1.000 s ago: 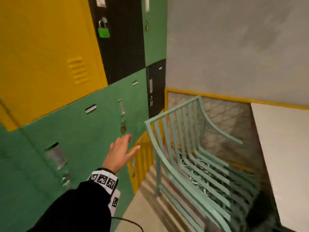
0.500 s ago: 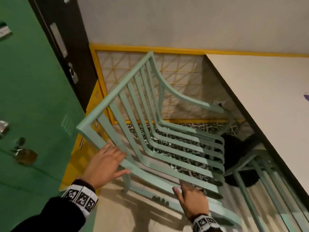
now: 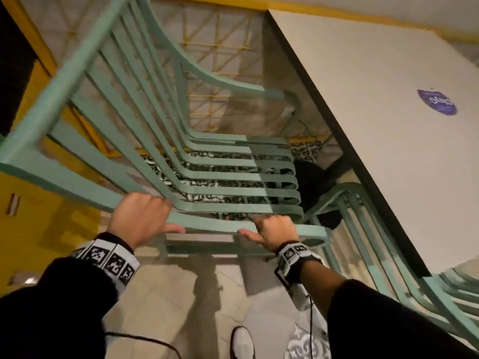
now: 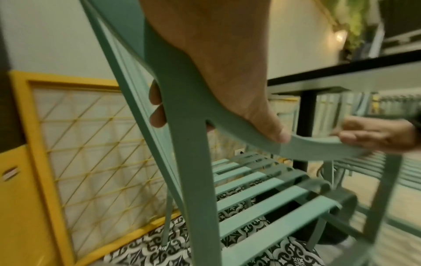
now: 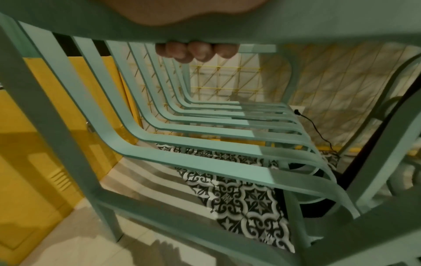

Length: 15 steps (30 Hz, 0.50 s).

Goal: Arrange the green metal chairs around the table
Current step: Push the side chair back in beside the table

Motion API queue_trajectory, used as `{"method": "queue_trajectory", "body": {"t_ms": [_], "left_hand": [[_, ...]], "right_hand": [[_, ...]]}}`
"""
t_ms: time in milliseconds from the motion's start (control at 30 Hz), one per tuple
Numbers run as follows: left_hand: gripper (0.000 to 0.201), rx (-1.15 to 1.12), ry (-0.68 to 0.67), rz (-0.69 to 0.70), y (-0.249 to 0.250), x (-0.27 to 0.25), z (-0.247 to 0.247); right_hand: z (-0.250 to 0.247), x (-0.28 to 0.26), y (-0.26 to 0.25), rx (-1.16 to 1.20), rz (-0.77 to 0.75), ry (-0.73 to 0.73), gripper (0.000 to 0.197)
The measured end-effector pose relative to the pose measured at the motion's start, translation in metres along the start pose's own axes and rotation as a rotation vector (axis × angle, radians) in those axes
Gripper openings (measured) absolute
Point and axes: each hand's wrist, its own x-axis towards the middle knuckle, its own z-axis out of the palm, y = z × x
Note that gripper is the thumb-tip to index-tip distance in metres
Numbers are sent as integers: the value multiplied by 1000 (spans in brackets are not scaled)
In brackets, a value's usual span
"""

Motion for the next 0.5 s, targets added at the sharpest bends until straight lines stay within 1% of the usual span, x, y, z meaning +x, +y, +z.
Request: {"method": "queue_trajectory", "body": {"t_ms": [67, 167, 233, 267, 300, 367, 433, 500], "left_hand": [[73, -39, 39, 19, 7, 16, 2], [72, -112, 47, 17, 13, 46, -3], [81, -182, 68, -9, 10, 70, 0], [82, -250, 110, -19, 7, 81, -1], [80, -292, 130, -17, 3, 91, -1], [74, -320, 133, -17, -4, 109, 1], [68, -304, 95, -8, -5, 118, 3], [68, -292, 70, -16, -3, 119, 7]], "right_hand": [[-5, 20, 22, -49, -36, 16, 99], [-16, 52, 49, -53, -45, 29, 76], [-22, 74, 61, -57, -57, 36, 74], [-25, 85, 66, -53, -60, 46, 73], [-26, 95, 71, -41, -69, 70, 74], [-28, 112, 79, -25, -90, 114, 88], [-28, 123, 84, -1, -106, 118, 91], [-27, 126, 86, 4, -114, 94, 94]]}}
